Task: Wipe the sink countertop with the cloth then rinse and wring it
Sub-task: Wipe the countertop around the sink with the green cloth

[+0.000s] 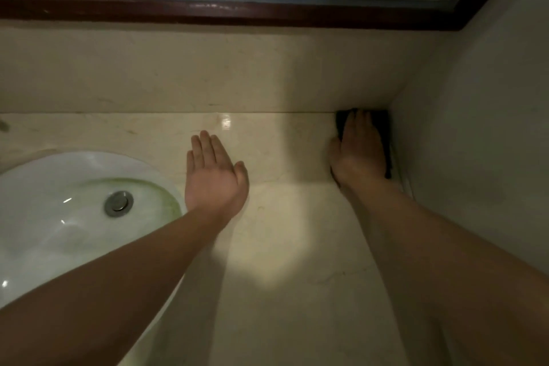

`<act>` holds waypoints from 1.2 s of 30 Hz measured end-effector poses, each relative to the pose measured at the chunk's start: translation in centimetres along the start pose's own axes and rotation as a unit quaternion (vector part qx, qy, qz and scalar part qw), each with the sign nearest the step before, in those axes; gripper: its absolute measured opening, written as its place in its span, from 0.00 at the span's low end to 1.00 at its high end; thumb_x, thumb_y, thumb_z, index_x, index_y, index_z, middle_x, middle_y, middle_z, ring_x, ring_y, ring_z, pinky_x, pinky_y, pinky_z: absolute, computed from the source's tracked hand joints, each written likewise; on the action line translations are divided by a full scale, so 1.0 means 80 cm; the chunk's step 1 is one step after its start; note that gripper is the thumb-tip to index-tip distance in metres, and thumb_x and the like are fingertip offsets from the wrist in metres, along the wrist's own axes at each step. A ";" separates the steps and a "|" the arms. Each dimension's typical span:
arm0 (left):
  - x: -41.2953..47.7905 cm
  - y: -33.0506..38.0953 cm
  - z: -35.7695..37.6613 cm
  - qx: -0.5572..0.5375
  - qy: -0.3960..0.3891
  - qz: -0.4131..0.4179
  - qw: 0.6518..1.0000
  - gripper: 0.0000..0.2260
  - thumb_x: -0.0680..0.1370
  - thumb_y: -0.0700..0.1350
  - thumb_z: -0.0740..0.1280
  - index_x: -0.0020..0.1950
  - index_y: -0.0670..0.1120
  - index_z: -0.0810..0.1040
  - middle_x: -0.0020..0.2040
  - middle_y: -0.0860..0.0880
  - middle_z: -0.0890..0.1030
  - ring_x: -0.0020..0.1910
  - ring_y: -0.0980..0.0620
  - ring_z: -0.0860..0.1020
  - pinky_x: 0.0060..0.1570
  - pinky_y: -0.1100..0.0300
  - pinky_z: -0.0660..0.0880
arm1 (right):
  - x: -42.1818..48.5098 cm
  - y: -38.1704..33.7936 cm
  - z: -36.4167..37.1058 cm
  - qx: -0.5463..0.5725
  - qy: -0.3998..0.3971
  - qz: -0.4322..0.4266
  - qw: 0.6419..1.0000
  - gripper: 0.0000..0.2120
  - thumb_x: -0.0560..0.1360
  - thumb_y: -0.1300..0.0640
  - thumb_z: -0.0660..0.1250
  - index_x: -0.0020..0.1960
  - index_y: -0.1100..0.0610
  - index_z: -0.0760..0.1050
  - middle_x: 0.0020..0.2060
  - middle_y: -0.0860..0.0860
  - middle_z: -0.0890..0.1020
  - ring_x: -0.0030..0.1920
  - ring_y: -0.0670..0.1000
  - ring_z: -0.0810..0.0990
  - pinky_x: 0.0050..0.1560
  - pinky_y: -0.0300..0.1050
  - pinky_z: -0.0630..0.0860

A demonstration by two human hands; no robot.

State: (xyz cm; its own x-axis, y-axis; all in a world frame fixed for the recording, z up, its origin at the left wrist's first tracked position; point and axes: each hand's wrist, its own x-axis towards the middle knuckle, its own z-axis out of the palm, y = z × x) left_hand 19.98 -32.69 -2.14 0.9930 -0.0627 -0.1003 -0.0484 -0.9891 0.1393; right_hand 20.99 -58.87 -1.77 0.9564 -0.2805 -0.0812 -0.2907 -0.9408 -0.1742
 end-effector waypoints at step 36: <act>-0.284 -0.077 0.015 -0.004 -0.045 0.197 0.979 0.29 0.81 0.49 0.49 0.79 0.38 0.48 0.80 0.40 0.48 0.79 0.43 0.46 0.77 0.49 0.47 | -0.470 -0.041 0.026 -0.089 -0.093 -0.339 0.932 0.30 0.75 0.52 0.56 0.75 0.63 0.62 0.74 0.58 0.66 0.75 0.57 0.63 0.75 0.52 0.56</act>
State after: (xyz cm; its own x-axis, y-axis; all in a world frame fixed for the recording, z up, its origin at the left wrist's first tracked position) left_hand -2.40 -25.37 -1.89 0.8839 -0.4511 -0.1234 -0.4245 -0.8846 0.1931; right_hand -14.04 -44.84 -0.17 0.8925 0.4121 -0.1835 0.4036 -0.9111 -0.0832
